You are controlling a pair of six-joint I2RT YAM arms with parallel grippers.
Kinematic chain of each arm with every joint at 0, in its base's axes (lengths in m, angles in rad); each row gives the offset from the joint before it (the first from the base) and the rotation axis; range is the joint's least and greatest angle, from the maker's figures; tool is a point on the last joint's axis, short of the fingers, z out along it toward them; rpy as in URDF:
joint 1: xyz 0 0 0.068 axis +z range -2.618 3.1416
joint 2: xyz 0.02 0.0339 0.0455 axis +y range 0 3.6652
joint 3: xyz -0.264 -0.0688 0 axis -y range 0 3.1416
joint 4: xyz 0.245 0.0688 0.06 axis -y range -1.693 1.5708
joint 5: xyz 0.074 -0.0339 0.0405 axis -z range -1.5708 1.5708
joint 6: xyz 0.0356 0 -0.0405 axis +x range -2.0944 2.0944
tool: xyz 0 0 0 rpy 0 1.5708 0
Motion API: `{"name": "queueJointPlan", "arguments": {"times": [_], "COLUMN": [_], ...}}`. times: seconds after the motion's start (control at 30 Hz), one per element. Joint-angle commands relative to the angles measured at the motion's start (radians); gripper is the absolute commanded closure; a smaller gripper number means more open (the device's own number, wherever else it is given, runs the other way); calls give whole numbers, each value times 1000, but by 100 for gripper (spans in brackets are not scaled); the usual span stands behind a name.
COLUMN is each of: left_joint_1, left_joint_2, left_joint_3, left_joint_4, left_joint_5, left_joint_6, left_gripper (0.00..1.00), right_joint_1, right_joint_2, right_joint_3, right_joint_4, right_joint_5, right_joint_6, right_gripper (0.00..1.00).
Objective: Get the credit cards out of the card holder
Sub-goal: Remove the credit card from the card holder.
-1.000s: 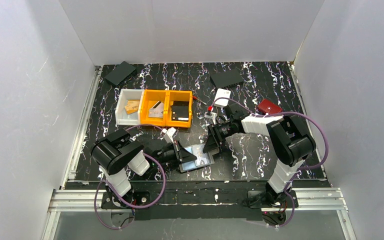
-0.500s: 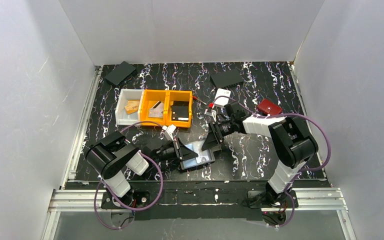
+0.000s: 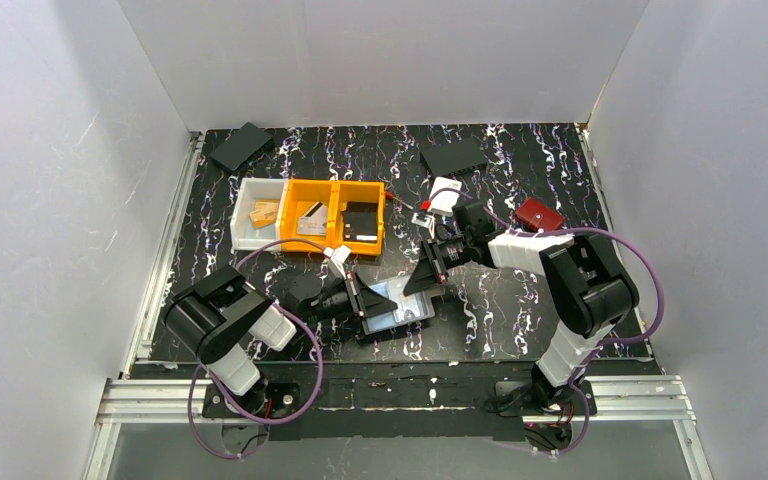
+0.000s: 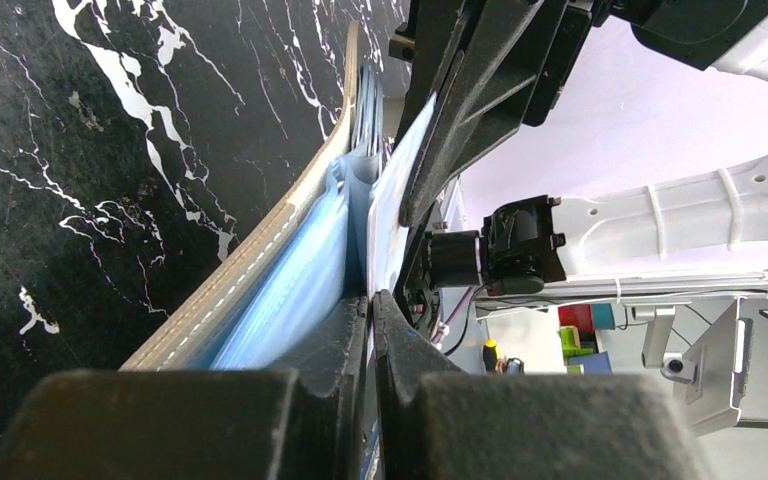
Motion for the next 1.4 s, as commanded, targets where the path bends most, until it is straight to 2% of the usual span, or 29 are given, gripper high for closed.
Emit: {"name": "queueJointPlan", "arguments": {"times": [0.0, 0.07, 0.23, 0.43, 0.5, 0.6, 0.77, 1.13, 1.37], "left_joint_1": [16, 16, 16, 16, 16, 17, 17, 95, 125], "left_joint_2": [-54, -62, -65, -49, -49, -43, -41, -146, -154], "left_joint_3": [-23, -18, 21, 49, 51, 66, 94, -8, -32], "left_joint_4": [34, 34, 32, 31, 31, 31, 35, 35, 35], "left_joint_5": [2, 18, 54, 74, 76, 86, 122, 181, 215], "left_joint_6": [18, 17, 1, -16, -19, -30, -45, -31, -29], "left_gripper": [100, 97, 71, 66, 67, 75, 100, 100, 100], "right_joint_1": [-10, -10, -10, -10, -10, -10, -10, -33, -33], "right_joint_2": [-55, -61, -69, -81, -81, -80, -79, -80, -83], "right_joint_3": [-14, -21, -28, -29, -28, -28, -27, -24, -29], "right_joint_4": [55, 78, 123, 130, 130, 130, 130, 132, 136], "right_joint_5": [-45, -70, -120, -138, -141, -141, -133, -148, -151], "right_joint_6": [20, 37, 66, 71, 72, 74, 77, 78, 72], "right_gripper": [99, 99, 99, 99, 99, 99, 99, 99, 99]}}
